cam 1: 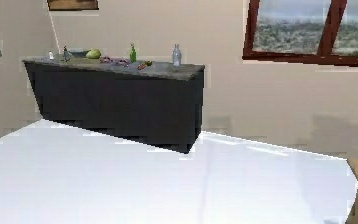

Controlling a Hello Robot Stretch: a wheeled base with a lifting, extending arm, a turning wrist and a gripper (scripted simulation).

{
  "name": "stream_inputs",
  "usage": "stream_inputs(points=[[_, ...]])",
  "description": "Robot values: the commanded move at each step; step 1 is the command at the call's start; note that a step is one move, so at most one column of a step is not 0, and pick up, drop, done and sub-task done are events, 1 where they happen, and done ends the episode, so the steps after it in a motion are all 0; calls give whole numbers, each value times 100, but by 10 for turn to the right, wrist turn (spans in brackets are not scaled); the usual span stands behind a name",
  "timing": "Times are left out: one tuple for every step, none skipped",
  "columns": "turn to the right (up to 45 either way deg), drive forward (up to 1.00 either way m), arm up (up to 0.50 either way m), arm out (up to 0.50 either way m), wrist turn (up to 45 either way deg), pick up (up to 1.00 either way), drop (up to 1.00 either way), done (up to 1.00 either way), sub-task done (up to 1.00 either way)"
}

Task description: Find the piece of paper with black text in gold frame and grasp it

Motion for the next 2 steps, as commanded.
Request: stream_inputs(points=[[180, 0, 0, 0, 0, 0, 0, 0, 0], [0, 100, 0, 0, 0, 0, 0, 0, 0]])
